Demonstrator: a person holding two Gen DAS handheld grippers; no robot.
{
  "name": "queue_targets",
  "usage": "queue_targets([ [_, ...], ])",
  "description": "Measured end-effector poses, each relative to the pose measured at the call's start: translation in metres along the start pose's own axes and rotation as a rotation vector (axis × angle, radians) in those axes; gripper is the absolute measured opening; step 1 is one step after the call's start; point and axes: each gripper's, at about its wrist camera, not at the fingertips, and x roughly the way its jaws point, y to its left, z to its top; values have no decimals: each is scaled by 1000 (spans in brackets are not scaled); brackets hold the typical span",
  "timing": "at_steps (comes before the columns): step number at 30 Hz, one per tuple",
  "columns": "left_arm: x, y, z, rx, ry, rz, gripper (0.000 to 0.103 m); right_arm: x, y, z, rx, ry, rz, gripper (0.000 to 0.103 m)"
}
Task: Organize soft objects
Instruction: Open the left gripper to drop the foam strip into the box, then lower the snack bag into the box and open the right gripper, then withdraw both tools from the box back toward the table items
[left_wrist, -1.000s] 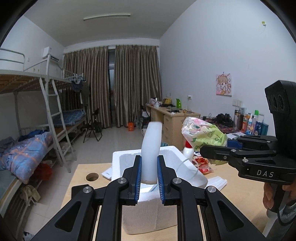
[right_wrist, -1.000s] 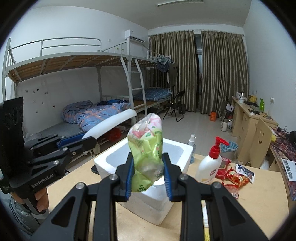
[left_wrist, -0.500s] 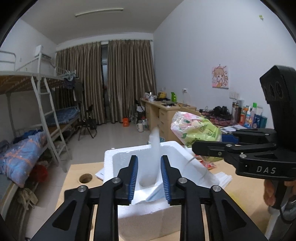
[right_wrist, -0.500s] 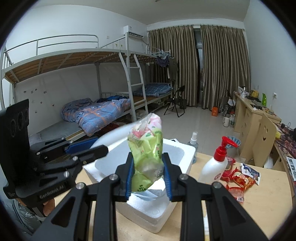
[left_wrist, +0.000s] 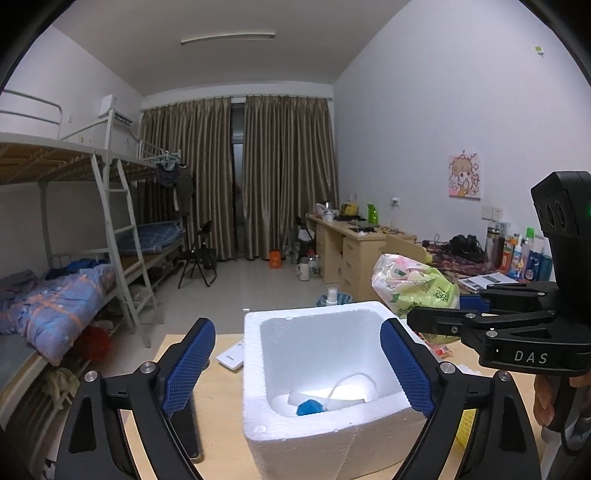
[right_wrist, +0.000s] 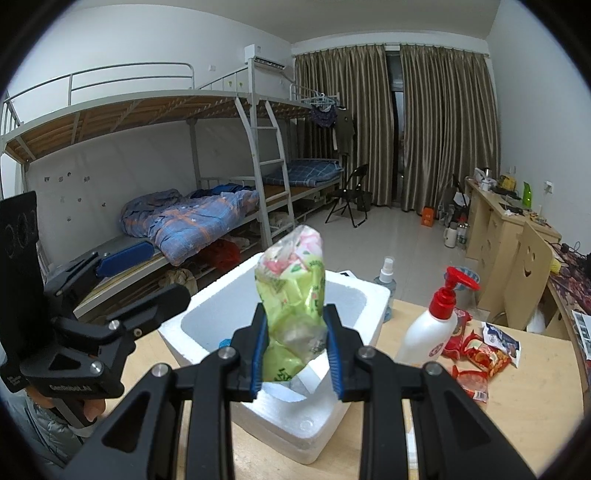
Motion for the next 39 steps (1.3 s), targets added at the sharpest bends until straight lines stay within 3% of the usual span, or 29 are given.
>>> queue_targets([
  [9,2,12,-1,-31,5,10,92,11,-1,5,-17,13,4,34],
  [14,4,14,0,-36,11,10,92,13,-3,4,-7,5,-16,62],
  [28,-5,2,3,-30,2,11,97,-24,-15,0,34,-53,-41,64],
  [39,-41,-29,5,-21,-13,-25,102,-89,-22,-17,66,-159,-134,92],
])
